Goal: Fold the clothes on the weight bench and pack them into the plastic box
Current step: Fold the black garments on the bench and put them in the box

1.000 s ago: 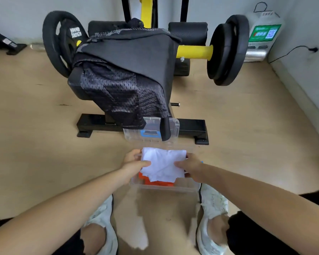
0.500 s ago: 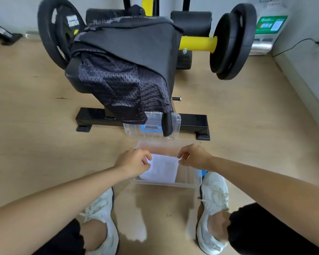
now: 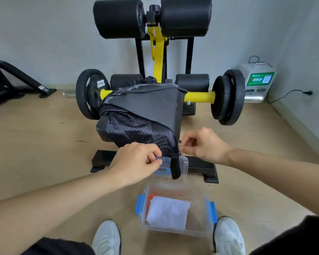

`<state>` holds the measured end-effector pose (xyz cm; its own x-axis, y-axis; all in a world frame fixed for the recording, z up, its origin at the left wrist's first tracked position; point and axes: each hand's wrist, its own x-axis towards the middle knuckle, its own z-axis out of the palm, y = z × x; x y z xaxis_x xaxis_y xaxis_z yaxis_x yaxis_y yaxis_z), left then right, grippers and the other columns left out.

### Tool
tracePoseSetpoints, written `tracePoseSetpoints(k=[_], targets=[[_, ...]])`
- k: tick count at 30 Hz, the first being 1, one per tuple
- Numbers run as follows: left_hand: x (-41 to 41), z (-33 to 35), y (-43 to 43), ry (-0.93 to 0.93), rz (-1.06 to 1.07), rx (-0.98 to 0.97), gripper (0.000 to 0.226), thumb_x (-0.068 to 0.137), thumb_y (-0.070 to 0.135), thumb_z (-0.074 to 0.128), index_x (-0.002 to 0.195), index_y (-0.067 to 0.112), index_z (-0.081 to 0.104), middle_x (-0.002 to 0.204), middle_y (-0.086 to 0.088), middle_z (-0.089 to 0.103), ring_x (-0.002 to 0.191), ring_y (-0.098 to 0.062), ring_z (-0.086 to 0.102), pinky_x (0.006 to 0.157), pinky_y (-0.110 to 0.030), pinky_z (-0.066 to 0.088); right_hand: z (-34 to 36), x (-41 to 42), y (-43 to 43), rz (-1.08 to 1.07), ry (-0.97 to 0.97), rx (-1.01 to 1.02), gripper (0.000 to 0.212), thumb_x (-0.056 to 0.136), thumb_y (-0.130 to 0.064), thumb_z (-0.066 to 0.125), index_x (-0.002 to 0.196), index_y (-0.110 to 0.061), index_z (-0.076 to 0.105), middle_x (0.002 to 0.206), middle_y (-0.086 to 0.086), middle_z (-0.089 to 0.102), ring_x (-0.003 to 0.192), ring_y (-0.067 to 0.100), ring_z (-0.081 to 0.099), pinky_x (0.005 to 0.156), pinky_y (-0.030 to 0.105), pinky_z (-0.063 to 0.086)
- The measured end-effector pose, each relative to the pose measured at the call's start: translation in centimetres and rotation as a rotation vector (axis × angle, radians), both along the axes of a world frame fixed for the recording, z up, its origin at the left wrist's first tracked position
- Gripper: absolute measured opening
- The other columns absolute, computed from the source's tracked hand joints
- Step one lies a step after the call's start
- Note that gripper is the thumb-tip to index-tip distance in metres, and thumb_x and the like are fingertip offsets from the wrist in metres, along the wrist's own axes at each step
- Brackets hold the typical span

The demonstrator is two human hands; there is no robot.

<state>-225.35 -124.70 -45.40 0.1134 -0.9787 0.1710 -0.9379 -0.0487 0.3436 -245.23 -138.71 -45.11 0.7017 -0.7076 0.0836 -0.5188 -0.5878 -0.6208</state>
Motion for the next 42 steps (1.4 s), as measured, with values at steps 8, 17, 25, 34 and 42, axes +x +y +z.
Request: tracePoseSetpoints(k=[8,17,25,34,42], targets=[[4.2,4.1,-7.3,-0.003,0.089,-0.256,0.027,0.089,0.048,0.065,0.114,0.037,0.068,0.106,0.018,0.068,0.103,-0.006,0.061,0.087,-0.035,0.053,3.0,3.2,-3.8,-0.128,-0.122,0.06,0.027,0.082,-0.031,0.078,0.104,-0.019,0.067,0.094,-0.004,0.063,0.087,0.016,0.061,0.076,0.022,0.049],[6.1,3.2,-11.3,-0.087,0.137,-0.164,0.013,0.095,0.046,0.059,0.095,0.038,0.07,0.1,0.017,0.069,0.101,-0.011,0.062,0.081,-0.036,0.051,1.8,6.4,-7.1,-0.06,-0.025,-0.052,0.065,0.075,-0.056,0.076,0.133,-0.033,0.057,0.12,-0.002,0.047,0.115,0.02,0.044,0.106,0.035,0.036],[6.6,4.4,-10.3,0.249,-0.002,-0.254,0.014,0.088,0.046,0.062,0.091,0.038,0.073,0.085,0.021,0.072,0.085,0.0,0.066,0.078,-0.032,0.056,3.0,5.9,-8.1,-0.006,-0.153,-0.079,0.006,0.084,-0.023,0.077,0.08,-0.023,0.073,0.08,-0.008,0.069,0.071,0.002,0.06,0.071,0.021,0.045],[13.2,4.4,-10.1,-0.117,0.476,-0.066,0.056,0.093,0.058,0.056,0.14,0.029,0.055,0.131,0.001,0.066,0.12,-0.031,0.059,0.092,-0.042,0.051,2.5,3.2,-9.4,-0.088,0.025,-0.012,0.024,0.075,-0.01,0.079,0.07,-0.028,0.064,0.073,-0.004,0.067,0.072,0.014,0.063,0.07,0.029,0.052],[11.4,6.9,-10.5,0.368,0.359,-0.253,0.012,0.089,0.041,0.071,0.081,0.033,0.076,0.085,0.013,0.073,0.089,-0.006,0.067,0.078,-0.028,0.052,3.3,4.1,-7.7,-0.054,-0.152,0.117,0.03,0.079,-0.005,0.071,0.105,-0.02,0.068,0.094,-0.001,0.068,0.089,0.024,0.065,0.082,0.029,0.053]])
